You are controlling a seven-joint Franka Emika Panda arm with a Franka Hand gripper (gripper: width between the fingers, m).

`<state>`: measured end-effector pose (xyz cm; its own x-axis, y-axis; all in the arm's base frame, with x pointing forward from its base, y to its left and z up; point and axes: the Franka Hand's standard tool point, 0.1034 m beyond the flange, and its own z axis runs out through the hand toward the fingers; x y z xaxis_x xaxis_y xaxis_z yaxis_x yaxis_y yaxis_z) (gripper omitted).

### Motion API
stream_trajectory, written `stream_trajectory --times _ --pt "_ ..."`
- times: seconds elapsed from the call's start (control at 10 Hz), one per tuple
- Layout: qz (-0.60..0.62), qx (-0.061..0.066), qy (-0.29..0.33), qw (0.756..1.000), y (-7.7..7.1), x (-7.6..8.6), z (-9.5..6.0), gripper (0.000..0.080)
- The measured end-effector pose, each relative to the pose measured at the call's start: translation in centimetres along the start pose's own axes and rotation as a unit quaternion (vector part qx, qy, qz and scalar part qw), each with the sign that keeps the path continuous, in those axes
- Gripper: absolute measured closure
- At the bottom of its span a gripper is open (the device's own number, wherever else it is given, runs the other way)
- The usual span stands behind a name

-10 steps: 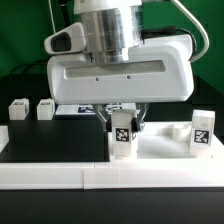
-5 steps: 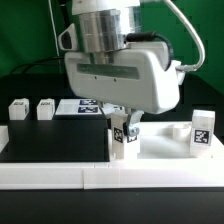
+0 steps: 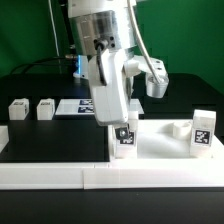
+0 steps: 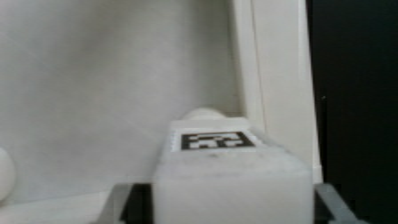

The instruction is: Assemble square table

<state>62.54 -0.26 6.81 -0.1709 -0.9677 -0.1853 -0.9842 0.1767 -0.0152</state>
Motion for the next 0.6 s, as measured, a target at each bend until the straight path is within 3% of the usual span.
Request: stream_trajectory --times 0.1,0.2,0.3,0.4,0.5,0.6 --pt "-0.01 -0.001 0.0 1.0 0.06 0.02 0.1 0.0509" --pt "-0.02 -0.001 0.0 1.0 0.14 -0.09 0.2 0.0375" --pt "-0.127 -0.005 0.005 0.992 0.26 -0.25 0.22 0.0375" --pt "-0.217 -0.013 0.001 0.976 0.35 -0.54 0.18 0.0241" --pt "-0.227 -0.012 0.002 0.974 0.33 -0.43 0.23 0.0179" --pt "-0.265 -0.012 0.002 0.964 0.34 -0.4 0.25 0.0179"
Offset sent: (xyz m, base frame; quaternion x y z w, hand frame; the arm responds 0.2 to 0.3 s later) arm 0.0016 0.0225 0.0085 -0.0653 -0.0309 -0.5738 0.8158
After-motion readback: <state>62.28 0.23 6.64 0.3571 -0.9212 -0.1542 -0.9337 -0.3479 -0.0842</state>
